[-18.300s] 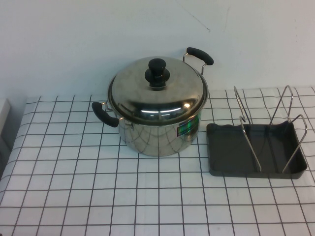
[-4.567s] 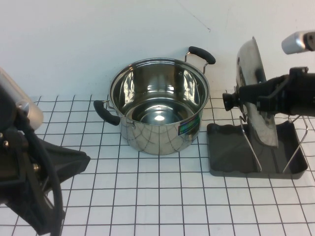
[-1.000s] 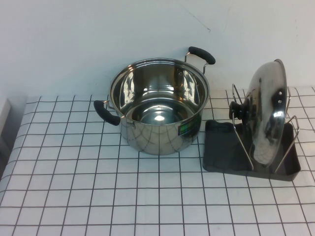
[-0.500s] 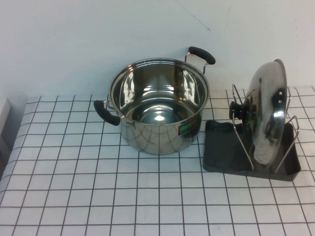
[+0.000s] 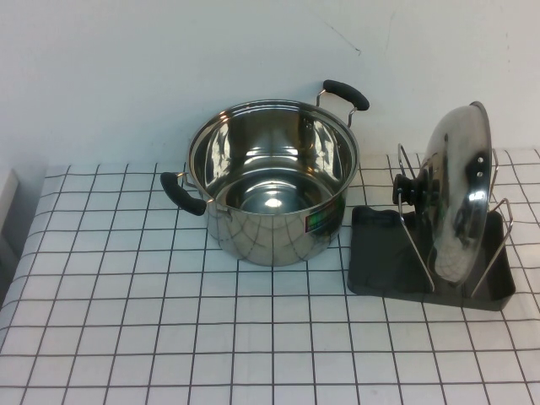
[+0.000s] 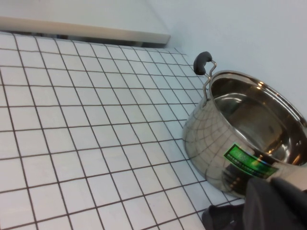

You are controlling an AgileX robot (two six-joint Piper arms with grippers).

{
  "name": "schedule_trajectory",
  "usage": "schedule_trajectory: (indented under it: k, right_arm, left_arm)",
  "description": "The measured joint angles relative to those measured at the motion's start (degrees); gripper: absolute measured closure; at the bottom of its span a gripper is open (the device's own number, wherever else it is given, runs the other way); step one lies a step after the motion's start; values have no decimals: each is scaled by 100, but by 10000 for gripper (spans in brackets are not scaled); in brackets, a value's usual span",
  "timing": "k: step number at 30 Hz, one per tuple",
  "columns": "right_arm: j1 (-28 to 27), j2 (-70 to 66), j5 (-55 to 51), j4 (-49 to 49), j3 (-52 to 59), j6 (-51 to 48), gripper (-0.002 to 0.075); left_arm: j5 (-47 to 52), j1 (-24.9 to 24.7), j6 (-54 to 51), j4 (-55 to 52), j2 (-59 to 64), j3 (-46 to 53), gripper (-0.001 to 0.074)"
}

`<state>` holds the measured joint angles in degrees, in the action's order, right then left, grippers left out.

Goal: Put pot lid on rack

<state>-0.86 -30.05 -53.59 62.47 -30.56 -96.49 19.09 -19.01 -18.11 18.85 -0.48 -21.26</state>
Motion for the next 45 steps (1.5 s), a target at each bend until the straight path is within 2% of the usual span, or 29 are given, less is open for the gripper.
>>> schedule_trajectory:
  k: [19, 26, 32, 40, 45]
  right_arm:
    - [0, 0, -63, 0, 0, -5, 727]
    - [0, 0, -63, 0, 0, -5, 727]
    - [0, 0, -70, 0, 0, -13, 727]
    - [0, 0, -75, 0, 0, -13, 727]
    - [0, 0, -75, 0, 0, -13, 727]
  left_arm:
    - [14, 50, 0, -62, 0, 104, 737]
    - [-24, 850, 0, -765, 0, 164, 736]
    - [-361, 1437, 0, -803, -27, 875, 737]
    - [-365, 1494, 163, -814, -30, 2141, 736]
    - [-92, 1494, 850, -981, -30, 2272, 737]
